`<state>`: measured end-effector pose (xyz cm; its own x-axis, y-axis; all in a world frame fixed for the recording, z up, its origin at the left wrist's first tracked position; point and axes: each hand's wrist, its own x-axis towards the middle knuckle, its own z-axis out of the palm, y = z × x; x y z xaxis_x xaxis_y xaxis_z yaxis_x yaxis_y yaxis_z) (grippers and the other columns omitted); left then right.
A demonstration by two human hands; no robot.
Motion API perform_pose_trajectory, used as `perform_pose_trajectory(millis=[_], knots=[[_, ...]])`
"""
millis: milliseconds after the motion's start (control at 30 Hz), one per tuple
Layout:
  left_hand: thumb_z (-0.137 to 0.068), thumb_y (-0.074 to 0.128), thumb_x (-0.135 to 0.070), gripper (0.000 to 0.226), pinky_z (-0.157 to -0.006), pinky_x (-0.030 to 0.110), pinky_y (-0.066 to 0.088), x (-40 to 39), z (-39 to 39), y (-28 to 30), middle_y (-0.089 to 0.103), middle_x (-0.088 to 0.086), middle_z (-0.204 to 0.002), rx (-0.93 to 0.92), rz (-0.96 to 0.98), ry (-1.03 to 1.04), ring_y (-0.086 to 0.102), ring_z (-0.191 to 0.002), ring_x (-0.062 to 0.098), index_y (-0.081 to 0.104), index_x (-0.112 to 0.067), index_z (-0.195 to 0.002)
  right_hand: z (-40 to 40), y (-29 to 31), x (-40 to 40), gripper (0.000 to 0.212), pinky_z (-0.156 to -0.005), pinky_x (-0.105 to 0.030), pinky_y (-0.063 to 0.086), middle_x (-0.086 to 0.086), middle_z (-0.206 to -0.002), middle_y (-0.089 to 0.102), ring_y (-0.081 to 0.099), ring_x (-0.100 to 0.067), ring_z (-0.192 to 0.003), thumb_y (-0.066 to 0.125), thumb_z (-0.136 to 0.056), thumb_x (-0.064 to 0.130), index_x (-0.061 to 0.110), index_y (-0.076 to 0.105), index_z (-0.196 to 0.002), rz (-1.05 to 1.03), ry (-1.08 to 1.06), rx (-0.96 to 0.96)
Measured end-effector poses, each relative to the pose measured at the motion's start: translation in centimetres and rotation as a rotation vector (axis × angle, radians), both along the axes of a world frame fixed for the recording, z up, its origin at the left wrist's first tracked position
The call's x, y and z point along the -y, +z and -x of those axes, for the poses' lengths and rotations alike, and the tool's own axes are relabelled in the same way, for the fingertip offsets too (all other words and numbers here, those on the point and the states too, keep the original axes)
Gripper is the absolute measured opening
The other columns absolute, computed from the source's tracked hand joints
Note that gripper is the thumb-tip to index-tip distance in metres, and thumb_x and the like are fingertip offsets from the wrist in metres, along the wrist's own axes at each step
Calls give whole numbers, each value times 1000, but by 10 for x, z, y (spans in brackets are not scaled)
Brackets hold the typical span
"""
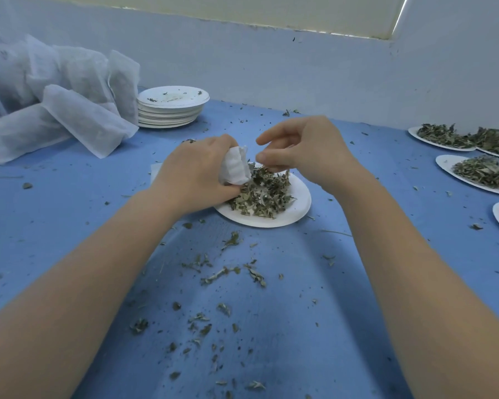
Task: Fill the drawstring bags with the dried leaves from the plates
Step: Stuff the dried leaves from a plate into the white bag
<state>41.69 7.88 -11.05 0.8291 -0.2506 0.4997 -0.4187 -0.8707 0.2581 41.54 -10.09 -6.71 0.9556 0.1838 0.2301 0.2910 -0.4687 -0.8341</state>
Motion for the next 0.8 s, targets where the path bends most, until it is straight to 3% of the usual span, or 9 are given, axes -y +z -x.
perform_pose_trajectory(millis=[67,133,200,300,500,667,800], knots=[[-71,69,-31,46,-66,31,36,-2,0,0,61,2,-100,1,1,21,54,-86,28,53,-17,-112,-1,2,5,17,-61,-12,46,7,-72,68,62,-6,-66,81,-70,18,23,72,-83,279,0,-8],[-71,69,-30,47,-67,31,37,-3,-1,0,61,2,-101,11,1,30,54,-86,28,53,-17,-112,-1,2,8,19,-55,-16,40,13,-81,64,58,-1,-74,82,-67,35,29,72,-82,562,-20,-42],[-71,69,-31,47,-68,31,38,-3,-1,0,62,3,-102,23,0,23,55,-87,29,53,-16,-113,0,0,9,32,-56,-19,36,16,-87,57,51,4,-75,81,-62,50,33,69,-86,682,-29,-130],[-72,69,-31,47,-67,31,38,-3,0,0,62,4,-102,32,-2,22,55,-87,30,52,-15,-113,2,-2,4,44,-52,-21,37,14,-86,56,57,-1,-64,80,-58,57,34,65,-92,768,-5,-221],[-72,68,-28,44,-68,32,39,-3,0,3,60,1,-99,28,52,40,54,-86,28,52,-16,-111,0,-8,-3,31,-60,-19,47,7,-89,64,59,-5,-54,79,-69,41,28,68,-95,794,55,-143],[-71,68,-27,46,-69,35,41,-5,0,5,59,2,-100,36,75,53,54,-87,29,53,-15,-112,2,-2,1,48,-59,-22,43,14,-91,51,56,-4,-64,74,-65,56,37,55,-105,799,42,-176],[-72,68,-28,45,-70,35,41,-7,-1,4,60,1,-101,33,78,58,55,-88,28,53,-16,-112,0,-11,-3,41,-56,-19,38,15,-86,55,50,3,-70,72,-71,45,33,60,-108,871,57,-130]])
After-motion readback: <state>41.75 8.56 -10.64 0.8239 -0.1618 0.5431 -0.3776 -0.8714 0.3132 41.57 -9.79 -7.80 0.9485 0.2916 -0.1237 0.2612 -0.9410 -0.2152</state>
